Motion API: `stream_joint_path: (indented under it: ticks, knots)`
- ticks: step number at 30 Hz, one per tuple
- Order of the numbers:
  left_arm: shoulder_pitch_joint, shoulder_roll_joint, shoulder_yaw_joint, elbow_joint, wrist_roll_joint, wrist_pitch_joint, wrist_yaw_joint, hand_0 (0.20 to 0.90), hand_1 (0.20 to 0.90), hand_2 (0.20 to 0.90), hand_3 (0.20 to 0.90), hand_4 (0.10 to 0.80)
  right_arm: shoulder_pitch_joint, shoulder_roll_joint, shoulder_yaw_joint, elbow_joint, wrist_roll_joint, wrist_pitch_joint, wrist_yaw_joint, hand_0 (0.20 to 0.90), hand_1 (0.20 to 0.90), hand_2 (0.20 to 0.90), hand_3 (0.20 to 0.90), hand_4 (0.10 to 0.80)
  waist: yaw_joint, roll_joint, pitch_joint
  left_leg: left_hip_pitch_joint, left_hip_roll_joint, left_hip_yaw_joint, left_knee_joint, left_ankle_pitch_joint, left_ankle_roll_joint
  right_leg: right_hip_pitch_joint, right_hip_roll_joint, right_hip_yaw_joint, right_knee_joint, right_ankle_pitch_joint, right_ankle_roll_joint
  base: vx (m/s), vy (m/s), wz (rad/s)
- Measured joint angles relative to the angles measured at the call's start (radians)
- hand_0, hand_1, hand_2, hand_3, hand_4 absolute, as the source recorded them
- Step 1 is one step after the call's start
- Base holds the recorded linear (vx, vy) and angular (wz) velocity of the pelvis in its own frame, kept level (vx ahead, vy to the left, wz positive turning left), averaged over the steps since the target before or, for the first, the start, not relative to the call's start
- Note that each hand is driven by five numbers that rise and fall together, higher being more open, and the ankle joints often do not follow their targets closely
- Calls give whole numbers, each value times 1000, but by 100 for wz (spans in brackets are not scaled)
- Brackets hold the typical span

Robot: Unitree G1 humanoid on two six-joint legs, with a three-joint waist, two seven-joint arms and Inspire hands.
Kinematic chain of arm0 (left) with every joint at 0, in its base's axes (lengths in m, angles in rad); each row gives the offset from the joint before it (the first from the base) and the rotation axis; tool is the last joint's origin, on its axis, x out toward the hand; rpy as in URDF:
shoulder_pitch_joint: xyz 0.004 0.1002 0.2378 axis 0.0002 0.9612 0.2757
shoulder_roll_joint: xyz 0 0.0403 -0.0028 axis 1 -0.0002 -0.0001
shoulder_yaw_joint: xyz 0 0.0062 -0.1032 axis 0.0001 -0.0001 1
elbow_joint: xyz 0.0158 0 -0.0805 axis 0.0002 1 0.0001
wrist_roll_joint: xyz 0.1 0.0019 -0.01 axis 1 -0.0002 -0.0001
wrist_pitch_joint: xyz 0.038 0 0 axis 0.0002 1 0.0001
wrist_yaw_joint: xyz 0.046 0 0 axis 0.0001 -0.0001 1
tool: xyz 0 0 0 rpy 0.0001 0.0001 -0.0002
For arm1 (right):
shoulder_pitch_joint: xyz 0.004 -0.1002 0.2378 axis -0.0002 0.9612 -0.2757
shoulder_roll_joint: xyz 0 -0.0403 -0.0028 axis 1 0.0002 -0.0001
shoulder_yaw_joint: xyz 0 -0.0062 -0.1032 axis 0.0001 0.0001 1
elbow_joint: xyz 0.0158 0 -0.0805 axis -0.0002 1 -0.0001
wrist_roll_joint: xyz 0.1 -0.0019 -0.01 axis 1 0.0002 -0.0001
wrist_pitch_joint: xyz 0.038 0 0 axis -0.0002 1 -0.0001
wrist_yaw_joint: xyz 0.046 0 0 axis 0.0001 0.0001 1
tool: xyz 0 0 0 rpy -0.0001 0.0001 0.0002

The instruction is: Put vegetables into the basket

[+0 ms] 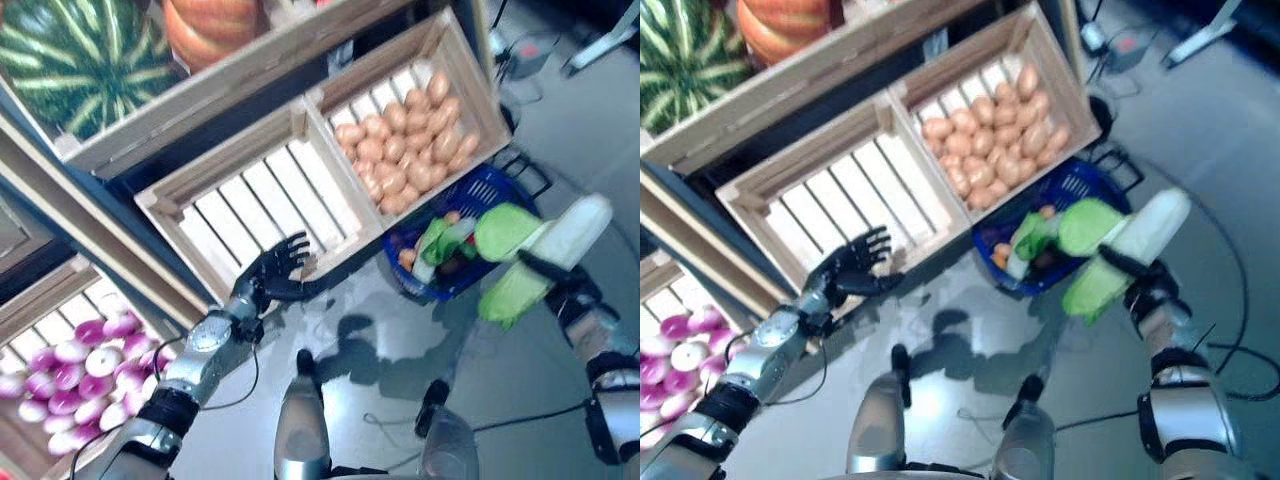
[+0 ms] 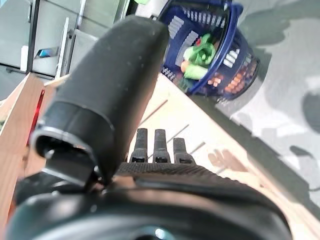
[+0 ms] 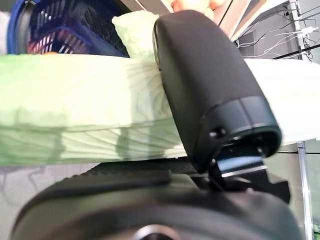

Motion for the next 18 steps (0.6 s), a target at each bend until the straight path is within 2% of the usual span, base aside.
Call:
stream_joint_path:
  ticks: [2, 3, 4, 5, 10, 18]
  knots:
    - [-9, 0, -7, -9, -8, -17, 9, 900, 900, 900, 900, 800, -21, 2, 7, 5, 7, 0, -1, 300, 300, 300, 300, 400, 3, 2, 3, -55, -8, -7, 58, -22, 9, -56, -19, 15, 68, -23, 1, -73, 26, 11]
    - [-21, 3, -29, -21, -9, -43, 24, 900, 900, 900, 900, 800, -56, 2, 11, 29, 9, 1, -1, 300, 300, 300, 300, 400, 3, 3, 16, -117, -12, -20, 149, -63, 18, -114, -51, 29, 160, -63, 0, -63, 18, 11]
    - [-26, 3, -36, -25, -9, -47, 27, 900, 900, 900, 900, 800, -65, 2, 11, 34, 11, 1, -2, 300, 300, 300, 300, 400, 4, 3, 19, -137, -13, -25, 178, -76, 20, -131, -56, 36, 184, -72, 6, -53, 18, 11]
    - [-29, 5, -47, -39, -10, -50, 36, 900, 900, 900, 900, 800, -84, 2, 17, 39, 13, 3, -2, 300, 300, 300, 300, 400, 6, 3, 21, -181, -15, -33, 235, -98, 26, -173, -72, 43, 238, -91, -6, 25, 2, 6]
    - [-34, 13, -86, -89, -17, -65, 57, 900, 900, 900, 900, 800, -155, -3, 35, 48, 52, 7, -1, 300, 300, 300, 300, 400, 1, 1, 33, -337, -35, -63, 443, -178, 42, -327, -142, 94, 451, -168, 11, -20, 26, 9]
    - [-38, 22, -105, -142, -17, -89, 91, 900, 900, 900, 900, 800, -252, -4, 41, 47, 85, 13, -13, 300, 300, 300, 300, 400, 1, 2, 33, -509, -57, -95, 580, -200, 48, -500, -182, 135, 616, -218, 1, -23, 30, 9]
